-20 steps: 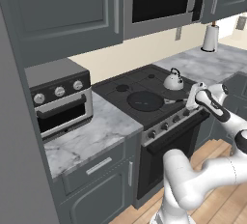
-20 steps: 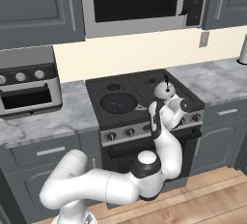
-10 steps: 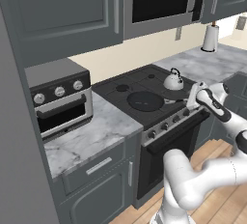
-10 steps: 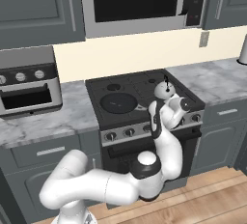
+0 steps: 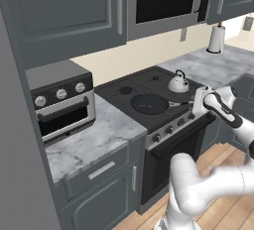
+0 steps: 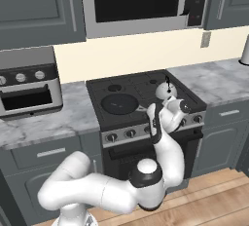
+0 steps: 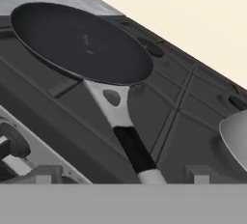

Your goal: Pick the pan from the cabinet and place it on the stove. Then turn on the stove burner for the pan.

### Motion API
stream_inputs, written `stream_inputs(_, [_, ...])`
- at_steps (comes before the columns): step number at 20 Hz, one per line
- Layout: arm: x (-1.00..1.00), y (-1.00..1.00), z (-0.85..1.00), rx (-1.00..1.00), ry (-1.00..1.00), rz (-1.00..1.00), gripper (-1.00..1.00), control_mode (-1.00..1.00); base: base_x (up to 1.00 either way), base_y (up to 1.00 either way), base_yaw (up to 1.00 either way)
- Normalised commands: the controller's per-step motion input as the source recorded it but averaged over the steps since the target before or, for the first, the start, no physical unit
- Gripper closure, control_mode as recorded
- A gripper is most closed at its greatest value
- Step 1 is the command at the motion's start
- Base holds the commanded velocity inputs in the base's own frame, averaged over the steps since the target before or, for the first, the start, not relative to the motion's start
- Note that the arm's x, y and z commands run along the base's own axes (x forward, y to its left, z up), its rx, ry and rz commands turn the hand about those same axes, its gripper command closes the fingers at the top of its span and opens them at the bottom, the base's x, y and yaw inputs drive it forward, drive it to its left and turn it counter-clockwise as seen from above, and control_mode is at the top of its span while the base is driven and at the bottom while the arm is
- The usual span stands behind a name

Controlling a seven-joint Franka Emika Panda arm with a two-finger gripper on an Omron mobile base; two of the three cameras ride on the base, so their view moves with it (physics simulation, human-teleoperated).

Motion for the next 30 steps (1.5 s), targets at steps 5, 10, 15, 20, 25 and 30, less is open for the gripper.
stream_inputs(5, [-0.55,0.22,0.00,-0.01,-0.03,0.05,-1.00,-1.00,0.00,0.00,0.00])
stream_inputs(10, [-0.83,0.18,0.00,0.00,-0.04,0.03,-1.00,-1.00,0.00,0.00,0.00])
stream_inputs(15, [-0.95,0.19,0.01,0.01,-0.03,0.03,-1.00,-1.00,0.00,0.00,0.00])
stream_inputs(20, [-0.86,0.28,0.00,0.07,-0.03,0.03,-1.00,-1.00,0.00,0.00,0.00])
stream_inputs(25, [-0.69,0.40,0.00,0.10,0.00,0.04,-1.00,-1.00,0.00,0.00,0.00])
stream_inputs(30, [-0.37,0.41,-0.05,0.11,0.00,0.03,-1.00,-1.00,0.00,0.00,0.00])
